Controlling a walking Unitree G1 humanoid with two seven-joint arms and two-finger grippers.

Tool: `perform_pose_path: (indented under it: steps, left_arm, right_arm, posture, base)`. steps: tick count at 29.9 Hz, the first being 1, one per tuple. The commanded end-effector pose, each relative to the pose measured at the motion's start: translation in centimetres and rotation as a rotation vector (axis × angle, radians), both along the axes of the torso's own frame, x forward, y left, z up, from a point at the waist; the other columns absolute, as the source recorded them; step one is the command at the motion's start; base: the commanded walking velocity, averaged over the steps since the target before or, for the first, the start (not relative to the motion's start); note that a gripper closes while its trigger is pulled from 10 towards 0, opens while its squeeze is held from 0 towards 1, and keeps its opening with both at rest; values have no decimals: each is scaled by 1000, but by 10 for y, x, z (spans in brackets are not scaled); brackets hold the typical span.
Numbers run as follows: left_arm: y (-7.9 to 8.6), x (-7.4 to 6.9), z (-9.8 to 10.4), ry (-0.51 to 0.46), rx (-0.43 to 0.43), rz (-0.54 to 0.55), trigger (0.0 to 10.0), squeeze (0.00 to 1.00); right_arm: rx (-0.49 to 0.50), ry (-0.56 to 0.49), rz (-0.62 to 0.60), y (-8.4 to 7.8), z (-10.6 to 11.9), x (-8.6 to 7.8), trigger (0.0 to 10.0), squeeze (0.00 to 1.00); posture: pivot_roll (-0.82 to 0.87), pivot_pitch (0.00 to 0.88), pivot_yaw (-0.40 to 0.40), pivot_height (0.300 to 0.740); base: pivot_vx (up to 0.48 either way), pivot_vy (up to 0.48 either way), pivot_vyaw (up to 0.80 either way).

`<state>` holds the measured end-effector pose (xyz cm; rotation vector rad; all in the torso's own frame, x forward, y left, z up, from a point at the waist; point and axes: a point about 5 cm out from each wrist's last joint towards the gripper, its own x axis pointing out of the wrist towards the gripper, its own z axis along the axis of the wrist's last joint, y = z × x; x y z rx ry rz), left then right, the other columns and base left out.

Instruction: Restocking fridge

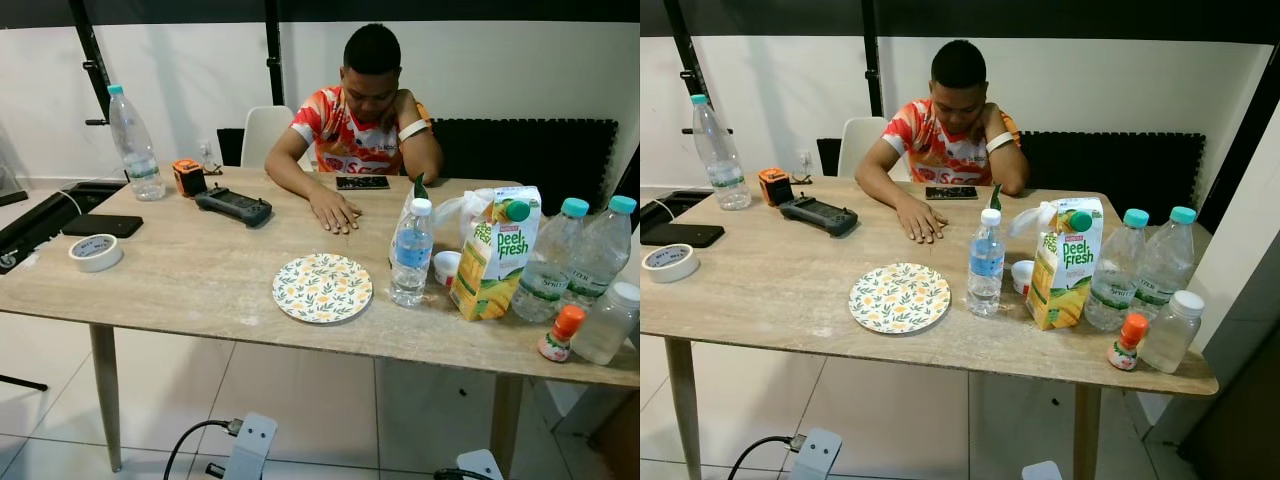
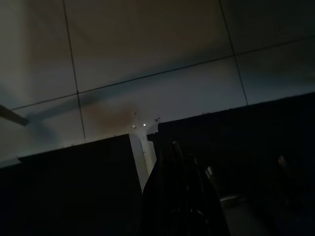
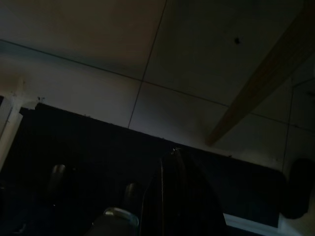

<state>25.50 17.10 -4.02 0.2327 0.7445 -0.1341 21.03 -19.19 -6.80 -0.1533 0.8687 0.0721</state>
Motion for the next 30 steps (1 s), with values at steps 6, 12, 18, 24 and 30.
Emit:
perform_pose_path:
  steps: [6, 12, 18, 24, 30]
  left_arm:
    - [-3, 5, 3, -18, -66, 56, 10000, 0]
    - [-3, 5, 4, -34, -73, 41, 10000, 0]
    - [2, 8, 7, -51, -74, 73, 10000, 0]
    - [7, 8, 7, -37, -18, 36, 10000, 0]
    - [5, 7, 7, -45, -33, 21, 10000, 0]
  right_arm:
    - [-16, 8, 22, -2, 0, 0, 10000, 0]
    - [-33, 3, 47, -6, 2, 2, 10000, 0]
    - [-29, -17, 48, -3, 6, 10, 10000, 0]
    - [-3, -78, 54, 0, 17, 26, 10000, 0]
    - [34, -62, 167, 0, 22, 31, 10000, 0]
  posture:
    - [6, 73, -4, 740]
    - [-11, 15, -11, 740]
    - [3, 21, -19, 740]
    - [-1, 5, -16, 740]
    - [-5, 18, 0, 740]
  base:
    - [0, 0, 0]
    - [0, 0, 0]
    - [0, 0, 0]
    - [0, 0, 0]
    - [0, 0, 0]
